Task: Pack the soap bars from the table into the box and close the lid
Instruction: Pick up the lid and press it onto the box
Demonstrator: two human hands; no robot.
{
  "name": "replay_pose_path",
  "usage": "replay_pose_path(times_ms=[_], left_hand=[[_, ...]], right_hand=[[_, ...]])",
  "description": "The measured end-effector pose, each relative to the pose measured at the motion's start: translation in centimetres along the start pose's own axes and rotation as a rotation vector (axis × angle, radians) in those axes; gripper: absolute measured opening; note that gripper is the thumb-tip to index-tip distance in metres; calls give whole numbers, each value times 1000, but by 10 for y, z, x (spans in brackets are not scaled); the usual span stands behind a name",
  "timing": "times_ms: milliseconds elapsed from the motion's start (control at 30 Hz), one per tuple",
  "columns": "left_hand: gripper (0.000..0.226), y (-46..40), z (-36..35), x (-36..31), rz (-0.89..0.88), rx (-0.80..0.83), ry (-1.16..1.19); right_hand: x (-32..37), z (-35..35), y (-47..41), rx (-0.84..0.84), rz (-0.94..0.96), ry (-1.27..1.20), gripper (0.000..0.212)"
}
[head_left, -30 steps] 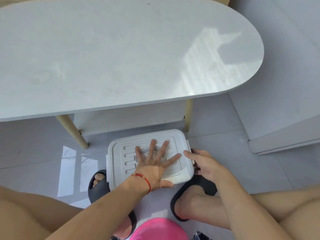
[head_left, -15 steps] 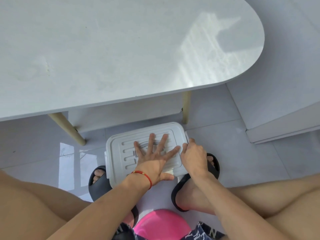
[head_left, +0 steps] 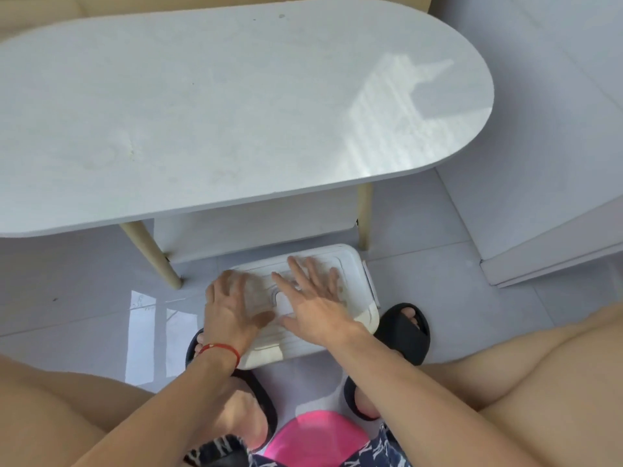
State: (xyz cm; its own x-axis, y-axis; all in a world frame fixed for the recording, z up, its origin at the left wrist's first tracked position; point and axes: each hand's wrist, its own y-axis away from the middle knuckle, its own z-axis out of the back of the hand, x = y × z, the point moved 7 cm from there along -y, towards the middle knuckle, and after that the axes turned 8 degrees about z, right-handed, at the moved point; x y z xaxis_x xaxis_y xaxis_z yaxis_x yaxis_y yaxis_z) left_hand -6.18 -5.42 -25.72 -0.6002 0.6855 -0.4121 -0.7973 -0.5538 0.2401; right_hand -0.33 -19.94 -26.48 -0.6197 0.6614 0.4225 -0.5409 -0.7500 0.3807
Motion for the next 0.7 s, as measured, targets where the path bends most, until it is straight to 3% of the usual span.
replay_pose_path(times_ms=[67, 167, 267, 333, 467, 567, 700], left_hand=[[92, 2, 1, 33, 256, -30, 137], [109, -1, -15, 67, 580, 191, 409], [120, 1, -31, 76, 729, 446, 620], [109, 1, -33, 76, 747, 522, 724], [67, 0, -20, 75, 716, 375, 548], [65, 5, -14, 67, 675, 209, 456], [53, 14, -17, 56, 644, 133, 393]], right_hand=[[16, -10, -8, 71, 55, 45, 93], [21, -18, -14, 129, -1, 102, 101], [22, -17, -15, 157, -27, 118, 102], [23, -16, -15, 170, -40, 107, 102], [25, -15, -17, 159, -51, 79, 102], [22, -17, -17, 125, -40, 61, 102], [16, -23, -17, 84, -13, 53, 101]])
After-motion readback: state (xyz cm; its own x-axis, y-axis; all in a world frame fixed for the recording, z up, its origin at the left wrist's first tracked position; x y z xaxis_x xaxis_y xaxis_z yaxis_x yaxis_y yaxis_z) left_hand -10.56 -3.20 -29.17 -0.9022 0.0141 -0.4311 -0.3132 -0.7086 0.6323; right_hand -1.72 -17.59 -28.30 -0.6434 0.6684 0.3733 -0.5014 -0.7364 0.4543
